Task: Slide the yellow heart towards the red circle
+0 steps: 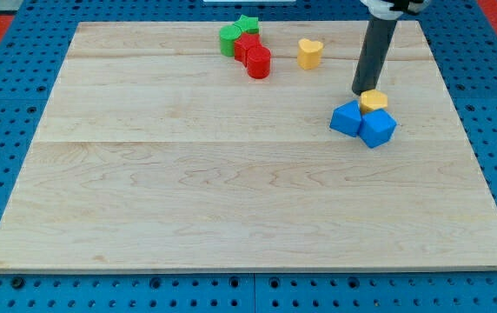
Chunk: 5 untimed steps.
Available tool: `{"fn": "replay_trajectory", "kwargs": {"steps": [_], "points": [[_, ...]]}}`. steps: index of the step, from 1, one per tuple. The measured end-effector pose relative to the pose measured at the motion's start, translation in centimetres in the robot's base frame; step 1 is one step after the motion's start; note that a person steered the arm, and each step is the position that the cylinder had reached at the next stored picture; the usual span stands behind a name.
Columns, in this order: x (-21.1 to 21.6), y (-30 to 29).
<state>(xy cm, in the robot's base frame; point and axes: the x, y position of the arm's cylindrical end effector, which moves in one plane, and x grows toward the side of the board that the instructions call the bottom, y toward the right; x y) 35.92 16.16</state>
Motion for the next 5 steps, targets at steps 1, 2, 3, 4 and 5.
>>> {"fn": "replay_trajectory", "kwargs": {"steps": [1,2,3,4,5], "points": [[-0.3,1.7],[-3.5,3.4],[-8.5,3.5],[-13.9,2.5],[-15.5,-0.7]]}}
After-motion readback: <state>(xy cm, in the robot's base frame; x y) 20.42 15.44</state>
